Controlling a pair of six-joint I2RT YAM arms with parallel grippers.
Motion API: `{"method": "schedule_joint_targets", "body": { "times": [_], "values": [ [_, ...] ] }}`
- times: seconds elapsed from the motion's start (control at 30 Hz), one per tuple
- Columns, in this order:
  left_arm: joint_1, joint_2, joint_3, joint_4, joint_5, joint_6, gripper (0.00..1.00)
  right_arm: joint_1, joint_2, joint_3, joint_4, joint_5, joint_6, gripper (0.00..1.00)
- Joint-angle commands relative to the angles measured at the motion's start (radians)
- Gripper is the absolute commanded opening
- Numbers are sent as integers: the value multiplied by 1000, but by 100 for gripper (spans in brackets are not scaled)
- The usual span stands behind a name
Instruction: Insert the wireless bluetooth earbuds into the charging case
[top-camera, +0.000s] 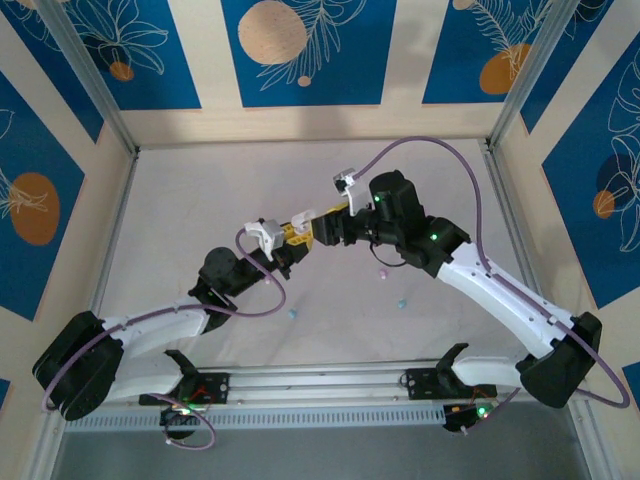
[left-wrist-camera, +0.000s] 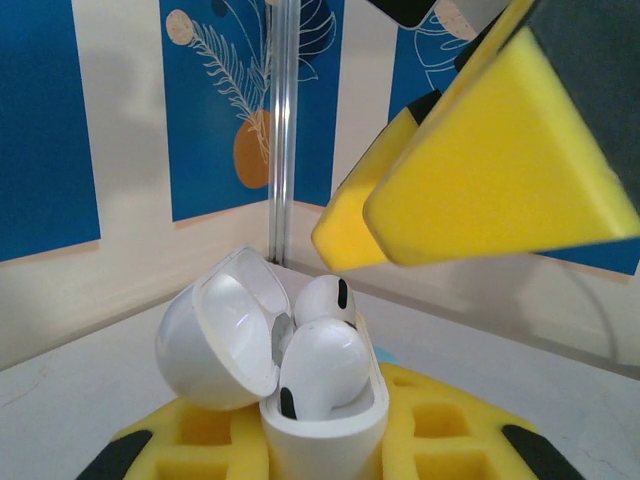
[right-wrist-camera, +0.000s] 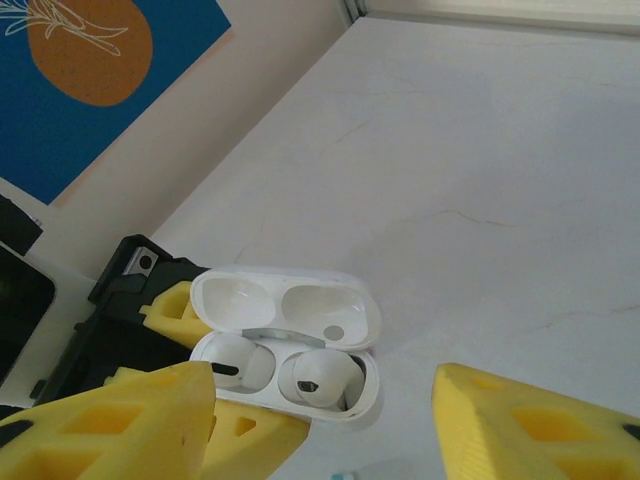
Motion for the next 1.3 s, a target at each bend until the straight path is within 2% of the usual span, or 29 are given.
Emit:
{"method": "schedule_joint_targets", "body": {
  "times": [0.0, 0.13, 0.2, 0.4, 0.73, 1.1, 1.27],
  "values": [
    [-4, -11, 34, 27, 35, 14, 0, -12, -36, 11, 10, -23, 31, 61],
    [-4, -20, 38, 1, 69, 34, 0, -52, -38, 32, -20, 30, 100, 62],
    [-4, -27, 40, -19, 82, 46, 0, -93, -24, 48, -45, 13, 142, 62],
    [-4, -51, 37, -62, 109, 64, 0, -178, 79, 146, -163, -157, 219, 62],
    [-4, -55, 62, -121, 153, 78, 0, -189, 263, 347, -380, -358, 182, 62],
    [-4, -63, 69, -147, 151, 78, 0, -182, 340, 440, -495, -455, 116, 58],
    [-4, -61, 72, -141, 154, 79, 0, -177, 351, 447, -554, -439, 72, 57]
  ]
}}
